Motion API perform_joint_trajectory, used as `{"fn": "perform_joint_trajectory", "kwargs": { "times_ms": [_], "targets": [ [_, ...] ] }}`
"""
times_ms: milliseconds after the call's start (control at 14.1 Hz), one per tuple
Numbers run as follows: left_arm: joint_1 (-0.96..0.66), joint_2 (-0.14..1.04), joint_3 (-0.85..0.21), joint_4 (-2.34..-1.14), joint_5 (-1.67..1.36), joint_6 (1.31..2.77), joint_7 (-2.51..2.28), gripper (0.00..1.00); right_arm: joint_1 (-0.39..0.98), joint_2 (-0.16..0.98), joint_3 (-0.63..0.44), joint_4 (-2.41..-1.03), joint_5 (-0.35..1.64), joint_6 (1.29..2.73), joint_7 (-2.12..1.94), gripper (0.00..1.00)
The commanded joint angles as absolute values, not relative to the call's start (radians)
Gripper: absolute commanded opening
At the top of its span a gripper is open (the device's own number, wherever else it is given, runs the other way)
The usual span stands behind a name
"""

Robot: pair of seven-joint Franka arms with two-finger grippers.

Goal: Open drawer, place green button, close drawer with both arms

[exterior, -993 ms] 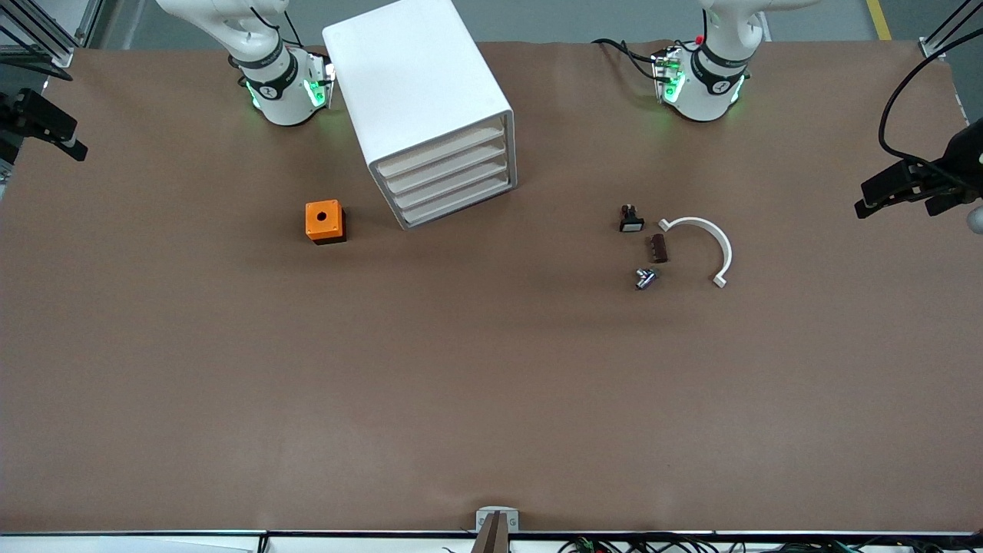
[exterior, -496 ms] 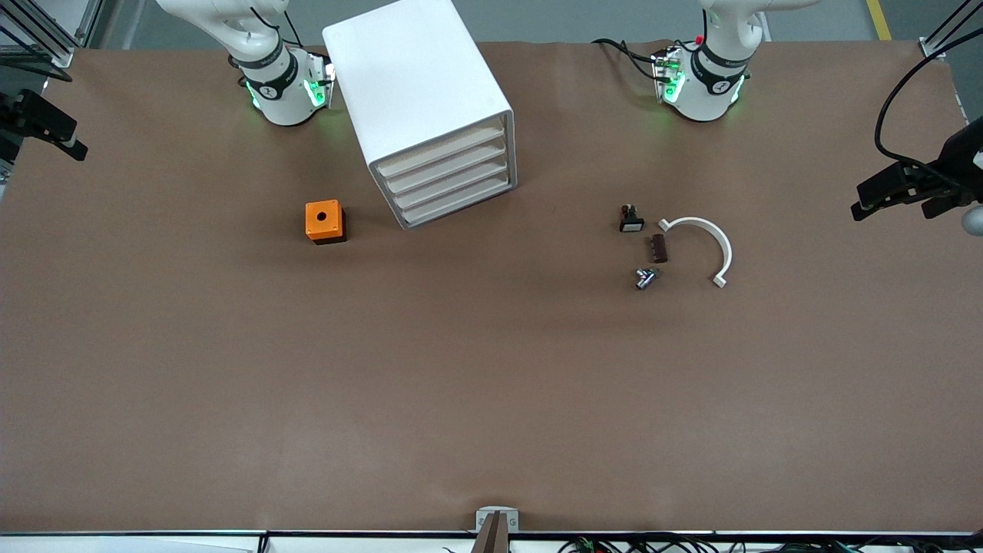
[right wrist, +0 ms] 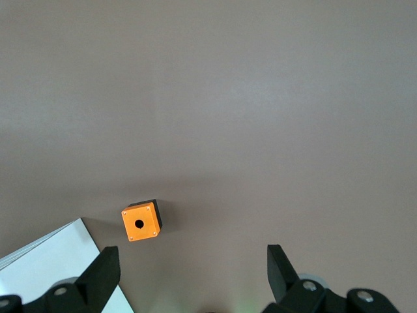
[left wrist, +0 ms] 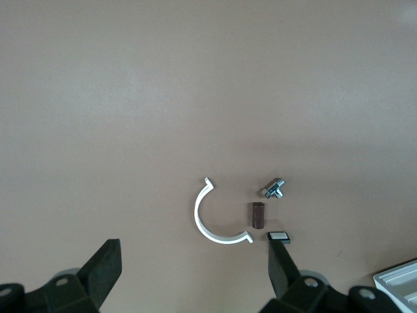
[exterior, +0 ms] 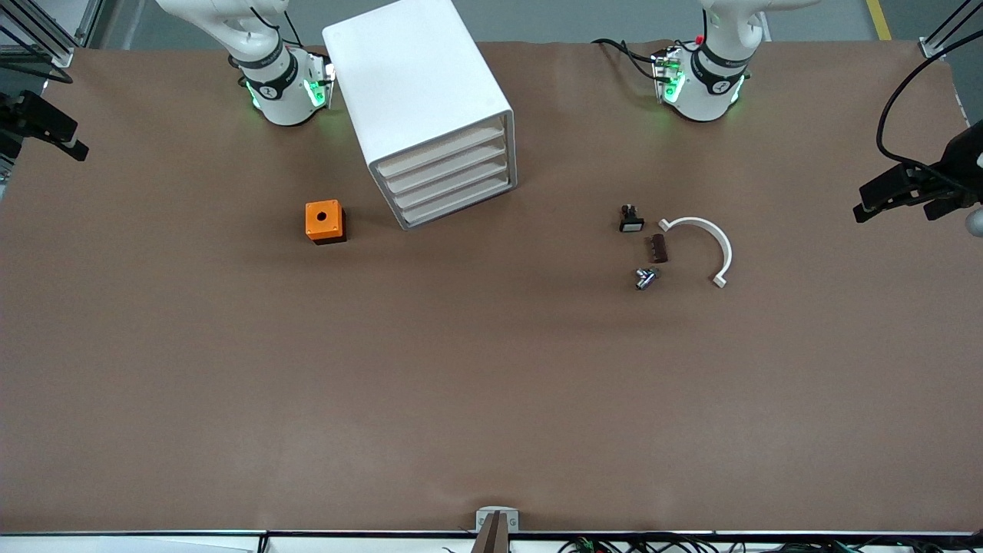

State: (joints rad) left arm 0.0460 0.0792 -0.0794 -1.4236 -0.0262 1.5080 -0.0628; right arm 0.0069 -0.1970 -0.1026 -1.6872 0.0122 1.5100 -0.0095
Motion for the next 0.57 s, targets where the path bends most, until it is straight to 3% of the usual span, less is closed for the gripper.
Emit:
{"fn": "perform_joint_trajectory", "kwargs": {
  "times_ms": [0,496],
  "targets": [
    [0.046,0.071,-0.086,-1.437,-0.006,1.516,-0.046,0.99,0.008,-0.221,-0.100,-1.707,-0.002,1.509,0.028,1.00],
    [0.052,0.071,-0.089,-1.434,-0.018,1.516,-0.043,1.00,0.012,-0.221,-0.100,-1.706,-0.002,1.509,0.028,1.00]
  ]
}}
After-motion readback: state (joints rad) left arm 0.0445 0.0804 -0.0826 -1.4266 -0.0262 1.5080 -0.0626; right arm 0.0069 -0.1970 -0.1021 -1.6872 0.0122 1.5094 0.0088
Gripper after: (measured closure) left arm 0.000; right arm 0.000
